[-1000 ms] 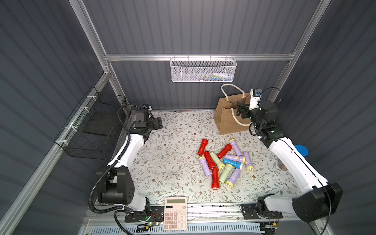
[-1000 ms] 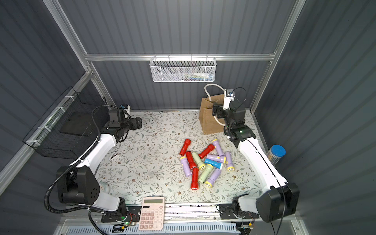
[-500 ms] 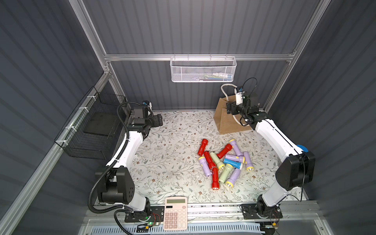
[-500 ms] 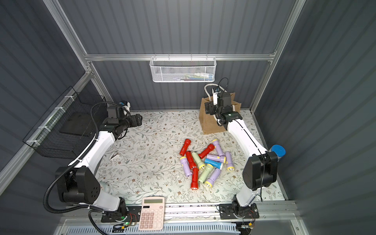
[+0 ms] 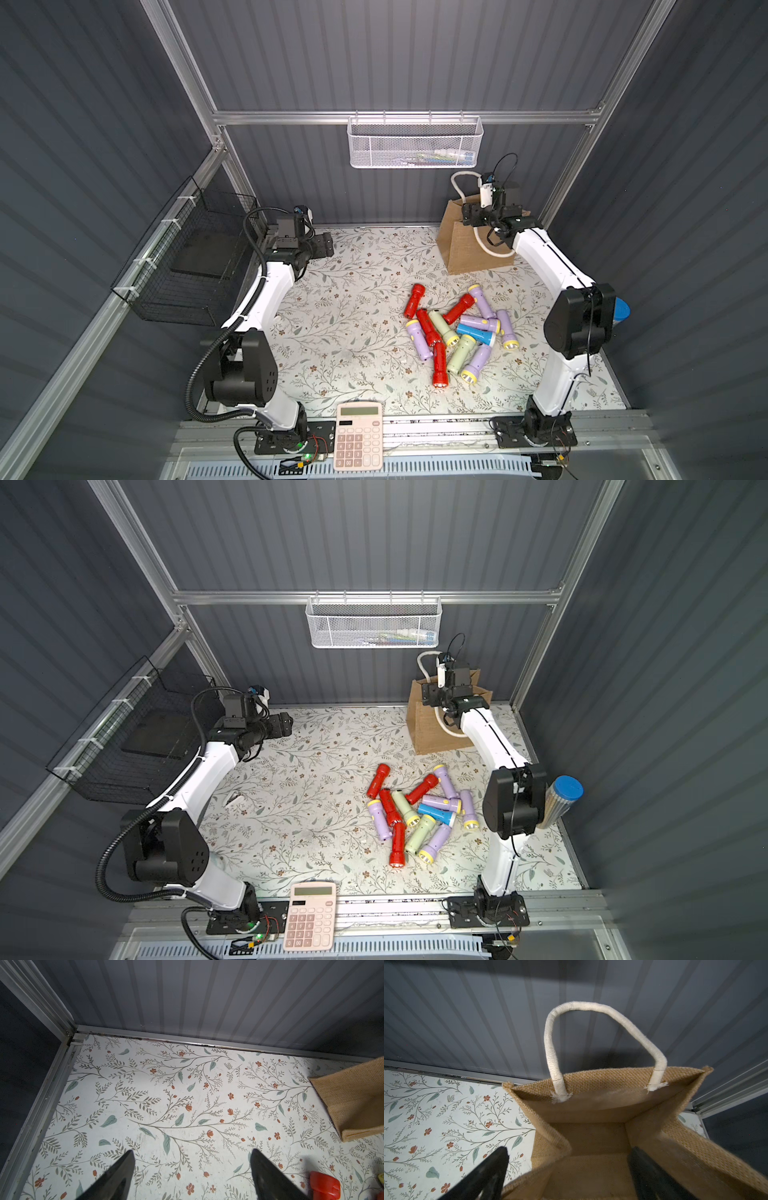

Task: Put the flashlights into the tote bags
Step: Move the canvas bag to the center of the board.

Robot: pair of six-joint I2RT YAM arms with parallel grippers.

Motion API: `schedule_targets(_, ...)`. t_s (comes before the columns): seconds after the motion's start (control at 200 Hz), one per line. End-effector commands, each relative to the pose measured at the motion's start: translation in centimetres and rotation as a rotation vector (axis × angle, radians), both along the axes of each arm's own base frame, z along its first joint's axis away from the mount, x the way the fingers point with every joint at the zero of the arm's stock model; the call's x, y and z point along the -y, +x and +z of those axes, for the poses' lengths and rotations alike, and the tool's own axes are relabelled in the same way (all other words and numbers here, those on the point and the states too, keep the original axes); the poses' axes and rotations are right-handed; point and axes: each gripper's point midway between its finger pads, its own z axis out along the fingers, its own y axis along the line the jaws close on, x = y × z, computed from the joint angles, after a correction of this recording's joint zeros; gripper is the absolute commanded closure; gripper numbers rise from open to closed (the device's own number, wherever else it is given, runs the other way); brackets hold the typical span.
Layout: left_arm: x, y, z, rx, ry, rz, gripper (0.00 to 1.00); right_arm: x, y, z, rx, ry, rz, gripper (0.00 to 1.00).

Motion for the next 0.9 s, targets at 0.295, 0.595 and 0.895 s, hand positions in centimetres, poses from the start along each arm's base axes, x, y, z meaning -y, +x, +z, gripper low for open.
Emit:
schedule_targets(0.295,0.8,2.4,0.6,0.016,-0.01,-0.011,0.13,-2.0,1.8,-2.4,-0.095,0.038,0.074,0.2)
schedule_targets(0.595,0.4,2.6,0.9,0.031,0.002,0.011,0.13,-3.4,1.7,-3.4,-0.135,0.037,0.148,0.61)
schedule_targets(0.895,0.1,2.1,1.3,0.041,-0.002,0.028,0.12,-5.3,1.0,-3.1,-0.127,0.026,0.261,1.0)
